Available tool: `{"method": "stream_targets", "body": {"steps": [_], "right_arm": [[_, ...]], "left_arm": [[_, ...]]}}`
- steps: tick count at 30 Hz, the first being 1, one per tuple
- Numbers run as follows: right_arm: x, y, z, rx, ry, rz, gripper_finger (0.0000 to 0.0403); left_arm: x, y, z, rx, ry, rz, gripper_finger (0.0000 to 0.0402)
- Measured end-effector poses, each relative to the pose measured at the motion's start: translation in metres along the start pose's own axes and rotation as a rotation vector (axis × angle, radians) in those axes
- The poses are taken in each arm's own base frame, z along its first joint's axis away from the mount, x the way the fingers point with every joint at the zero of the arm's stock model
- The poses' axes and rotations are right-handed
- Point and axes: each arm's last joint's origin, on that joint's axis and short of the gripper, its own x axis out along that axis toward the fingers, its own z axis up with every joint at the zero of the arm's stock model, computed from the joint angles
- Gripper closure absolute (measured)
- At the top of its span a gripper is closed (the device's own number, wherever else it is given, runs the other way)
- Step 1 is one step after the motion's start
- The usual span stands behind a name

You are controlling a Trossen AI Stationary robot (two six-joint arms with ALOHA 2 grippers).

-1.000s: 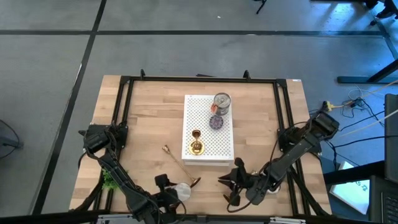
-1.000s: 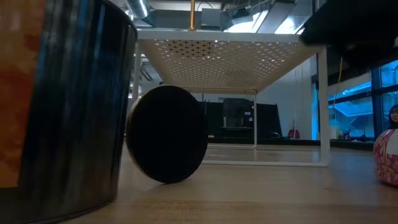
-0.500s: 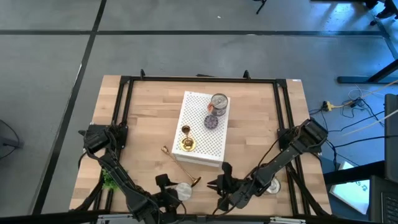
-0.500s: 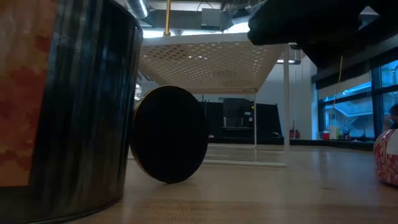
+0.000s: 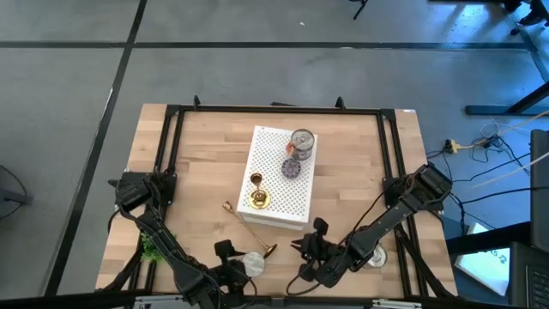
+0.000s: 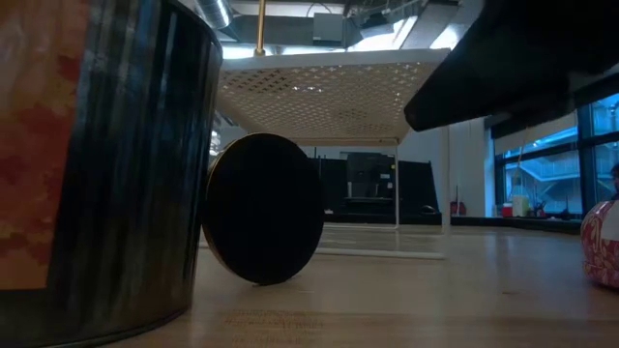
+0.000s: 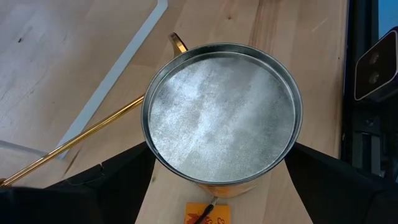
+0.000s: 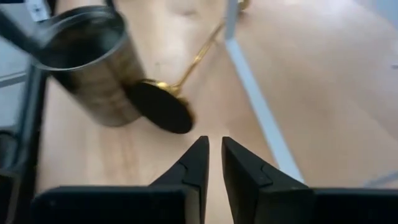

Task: Pick & Place candle stick holders
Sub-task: Put the left silver scented candle on the shelf

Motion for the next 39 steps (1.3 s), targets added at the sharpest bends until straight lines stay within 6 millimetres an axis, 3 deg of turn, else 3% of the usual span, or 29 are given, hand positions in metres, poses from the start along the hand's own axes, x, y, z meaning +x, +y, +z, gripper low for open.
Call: {"method": "stream_targets", "body": {"steps": [13,39], "right_arm": [[-0.002,-0.017,-0.006,0.075,-0.072,-0.207,0.0380],[-0.006,-0.043,-0.015,0.148,-0.029,-0.400,0.0387]], "left_arm": [[0.000,0.000,0.000,0.001,-0.010,0.005,0.0050],[0.000,0.000,0.001,0.003,-0.033,0.019,0.0050]]}}
